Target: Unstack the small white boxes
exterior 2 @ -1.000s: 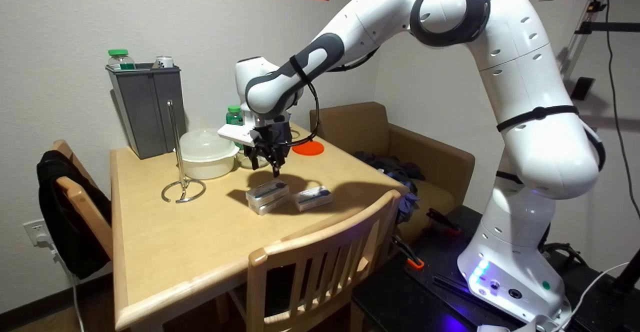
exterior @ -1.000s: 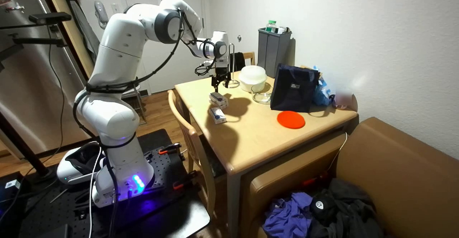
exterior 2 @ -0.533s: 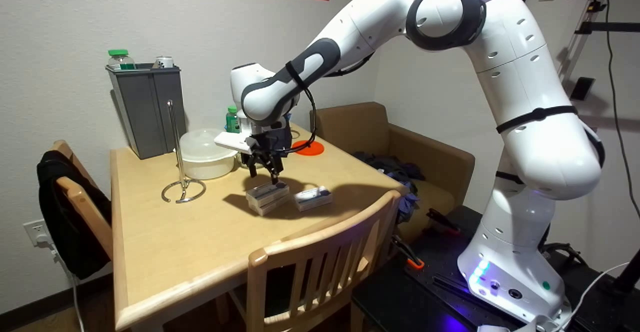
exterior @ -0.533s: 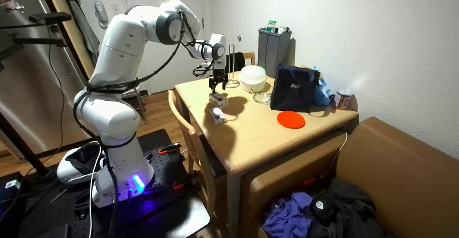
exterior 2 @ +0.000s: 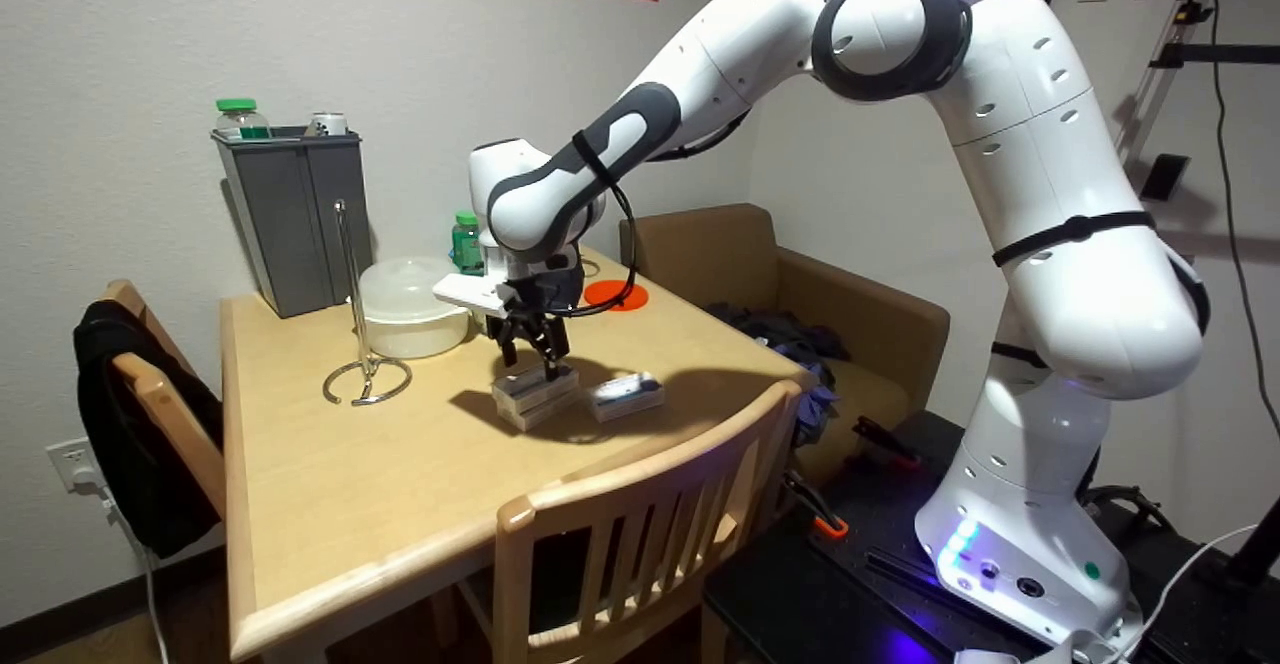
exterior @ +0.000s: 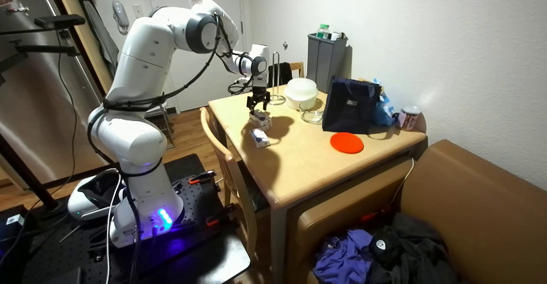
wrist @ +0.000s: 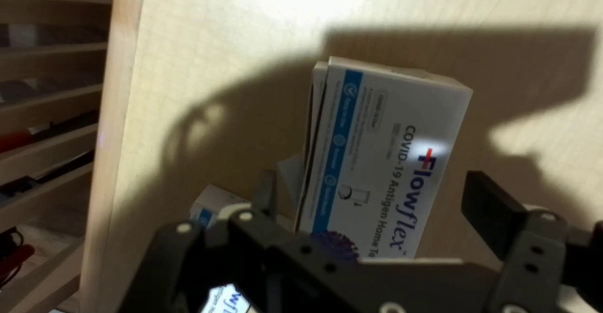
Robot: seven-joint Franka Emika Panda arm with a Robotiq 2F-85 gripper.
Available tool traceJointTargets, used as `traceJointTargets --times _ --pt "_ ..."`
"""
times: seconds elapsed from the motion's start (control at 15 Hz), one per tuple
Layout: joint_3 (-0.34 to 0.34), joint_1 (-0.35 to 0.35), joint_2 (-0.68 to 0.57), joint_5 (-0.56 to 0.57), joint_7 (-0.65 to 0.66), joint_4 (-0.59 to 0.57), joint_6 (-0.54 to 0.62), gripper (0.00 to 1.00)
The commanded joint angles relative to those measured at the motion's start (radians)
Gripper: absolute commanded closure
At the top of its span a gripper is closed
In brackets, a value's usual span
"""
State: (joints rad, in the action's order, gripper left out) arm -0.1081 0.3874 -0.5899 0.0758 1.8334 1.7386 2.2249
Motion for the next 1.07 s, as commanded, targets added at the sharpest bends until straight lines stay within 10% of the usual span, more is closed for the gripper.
traceJointTargets --times 0.0,1.0 --pt "0.006 -0.007 0.011 -0.037 0.005 0.052 0.090 0.00" --pt "0.020 -0.014 0.005 -0.059 -0.008 0.081 0.165 0.00"
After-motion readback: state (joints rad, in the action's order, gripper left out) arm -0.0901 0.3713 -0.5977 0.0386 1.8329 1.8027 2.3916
